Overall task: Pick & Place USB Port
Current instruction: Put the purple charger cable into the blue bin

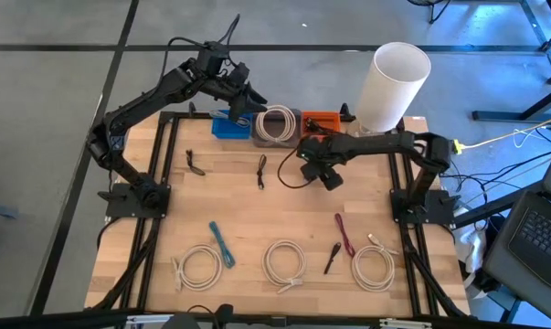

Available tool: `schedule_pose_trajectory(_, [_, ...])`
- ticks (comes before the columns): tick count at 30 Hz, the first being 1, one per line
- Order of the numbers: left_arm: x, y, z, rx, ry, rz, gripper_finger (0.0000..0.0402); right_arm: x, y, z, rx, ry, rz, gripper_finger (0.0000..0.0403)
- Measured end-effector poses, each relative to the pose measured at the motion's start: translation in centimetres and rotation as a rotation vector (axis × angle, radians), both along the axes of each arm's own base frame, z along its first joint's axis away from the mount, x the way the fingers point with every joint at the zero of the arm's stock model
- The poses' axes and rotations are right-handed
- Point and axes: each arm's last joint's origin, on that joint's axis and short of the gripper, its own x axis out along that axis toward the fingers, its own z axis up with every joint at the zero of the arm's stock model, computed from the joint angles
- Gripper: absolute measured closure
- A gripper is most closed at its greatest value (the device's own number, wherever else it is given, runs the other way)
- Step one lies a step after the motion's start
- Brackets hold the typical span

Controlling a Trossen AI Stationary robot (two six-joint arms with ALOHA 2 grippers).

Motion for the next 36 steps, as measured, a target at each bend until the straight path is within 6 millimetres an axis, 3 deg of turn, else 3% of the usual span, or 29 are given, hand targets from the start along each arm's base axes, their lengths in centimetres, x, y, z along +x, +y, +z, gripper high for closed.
schedule_pose_trajectory(5, [0.0,0.0,0.0,0.0,0.0,0.0,0.0222,0.4,-0.1,-2.1,0.018,0.055,-0.007,0.0187])
schedule_pose_trajectory(8, [0.0,0.0,0.0,-0.001,0.0,0.0,0.0222,0.7,-0.2,-2.8,0.023,0.051,-0.041,0.0211])
schedule_pose_trajectory(11, [0.0,0.0,0.0,-0.01,0.002,0.002,0.0222,0.7,-0.1,-2.9,0.032,0.043,-0.106,0.0264])
schedule_pose_trajectory(15, [0.0,0.0,0.0,-0.012,0.004,0.003,0.0222,0.9,0.1,-2.6,0.052,0.025,-0.256,0.0374])
schedule_pose_trajectory(19, [-0.1,-0.1,-0.1,-0.014,0.014,0.001,0.0222,0.6,0.9,-1.1,0.069,0.036,-0.442,0.0393])
schedule_pose_trajectory(23, [-0.2,-0.1,-0.4,-0.031,0.036,0.004,0.0222,1.0,2.9,3.5,0.087,-0.109,-0.501,0.0397])
schedule_pose_trajectory(26, [-0.2,-0.2,-0.5,-0.041,0.052,0.003,0.0222,0.9,4.6,8.3,0.129,-0.289,-0.546,0.0399])
schedule_pose_trajectory(29, [-0.2,-0.4,-0.7,-0.029,0.065,-0.013,0.0222,-0.1,5.8,13.5,0.195,-0.491,-0.611,0.04])
schedule_pose_trajectory(36, [1.4,-1.7,-0.5,0.035,0.021,-0.083,0.0222,-3.1,7.2,23.1,0.264,-0.977,-0.69,0.0401])
